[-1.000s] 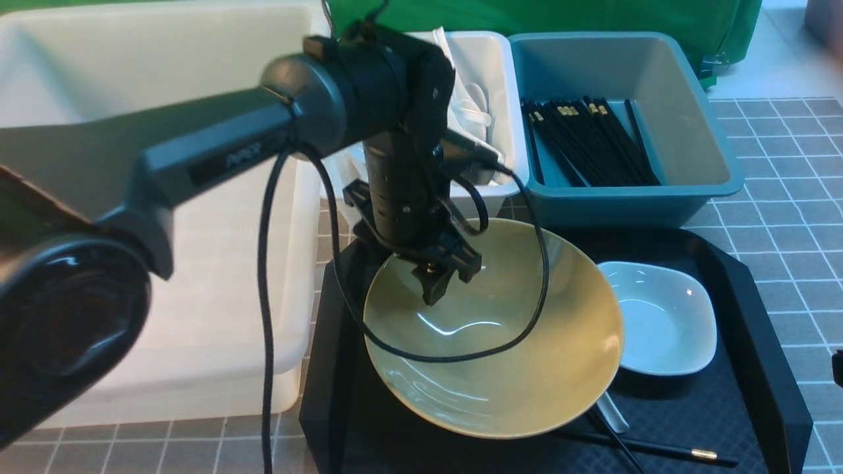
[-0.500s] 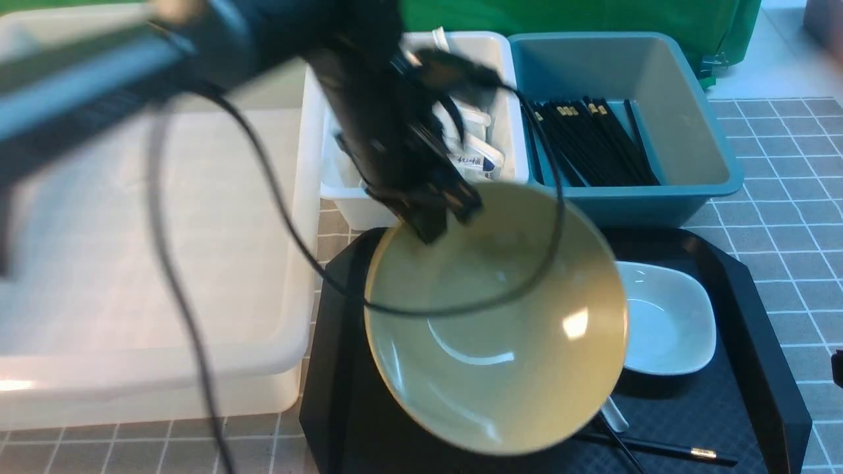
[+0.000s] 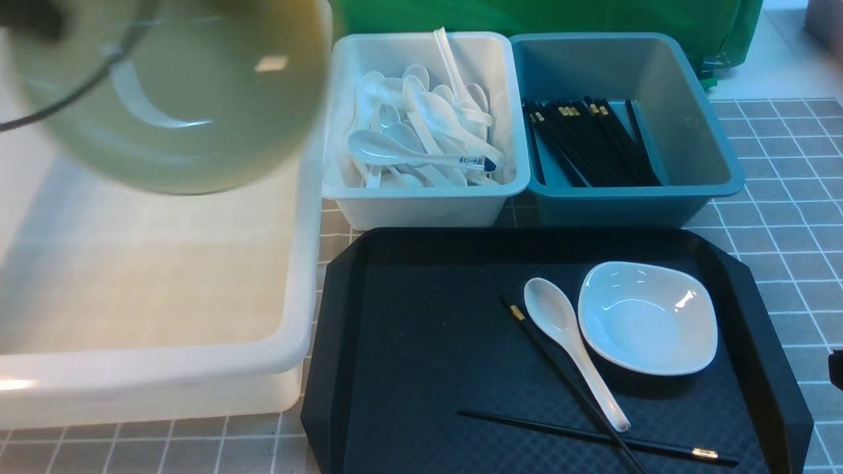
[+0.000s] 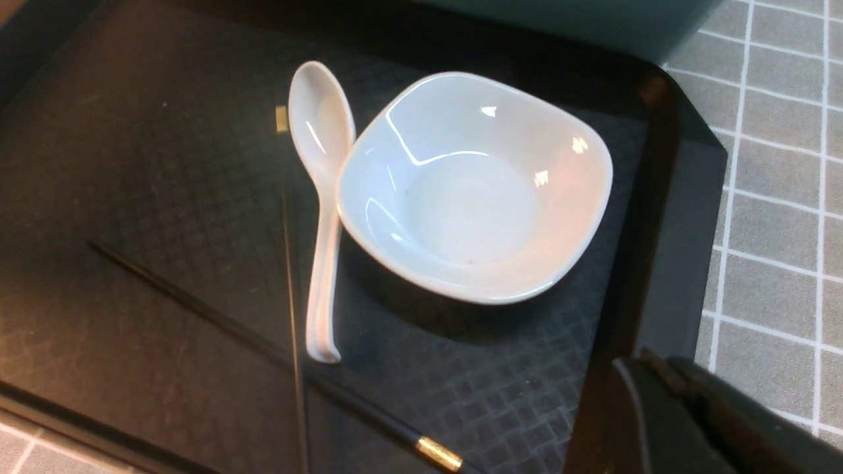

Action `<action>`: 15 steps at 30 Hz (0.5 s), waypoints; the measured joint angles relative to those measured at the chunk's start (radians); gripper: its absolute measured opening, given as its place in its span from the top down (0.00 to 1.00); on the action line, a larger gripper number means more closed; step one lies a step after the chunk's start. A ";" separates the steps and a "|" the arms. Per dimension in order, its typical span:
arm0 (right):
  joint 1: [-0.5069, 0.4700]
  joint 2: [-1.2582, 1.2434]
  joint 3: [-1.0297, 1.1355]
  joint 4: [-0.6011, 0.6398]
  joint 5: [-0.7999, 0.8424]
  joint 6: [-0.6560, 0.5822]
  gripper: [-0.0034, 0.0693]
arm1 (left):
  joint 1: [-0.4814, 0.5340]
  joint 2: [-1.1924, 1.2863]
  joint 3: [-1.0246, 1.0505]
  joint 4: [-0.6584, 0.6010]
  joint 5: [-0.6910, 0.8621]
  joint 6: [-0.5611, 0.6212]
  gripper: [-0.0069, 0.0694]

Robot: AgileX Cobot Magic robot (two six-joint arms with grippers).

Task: On grey table put chopsticks spoon bowls plates into blue grey white boxes.
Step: 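Place the tan bowl onto the bowl stack in the left bin with the left gripper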

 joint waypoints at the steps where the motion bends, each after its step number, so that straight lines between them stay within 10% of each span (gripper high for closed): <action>1: 0.000 0.000 0.000 0.002 0.000 0.000 0.91 | 0.033 0.012 0.038 0.021 -0.026 -0.011 0.91; 10: 0.000 0.000 0.001 0.018 -0.007 0.000 0.91 | 0.084 0.097 0.302 0.091 -0.242 -0.050 0.80; 15: 0.000 0.000 0.001 0.021 -0.007 0.000 0.91 | 0.084 0.112 0.337 0.139 -0.296 -0.097 0.56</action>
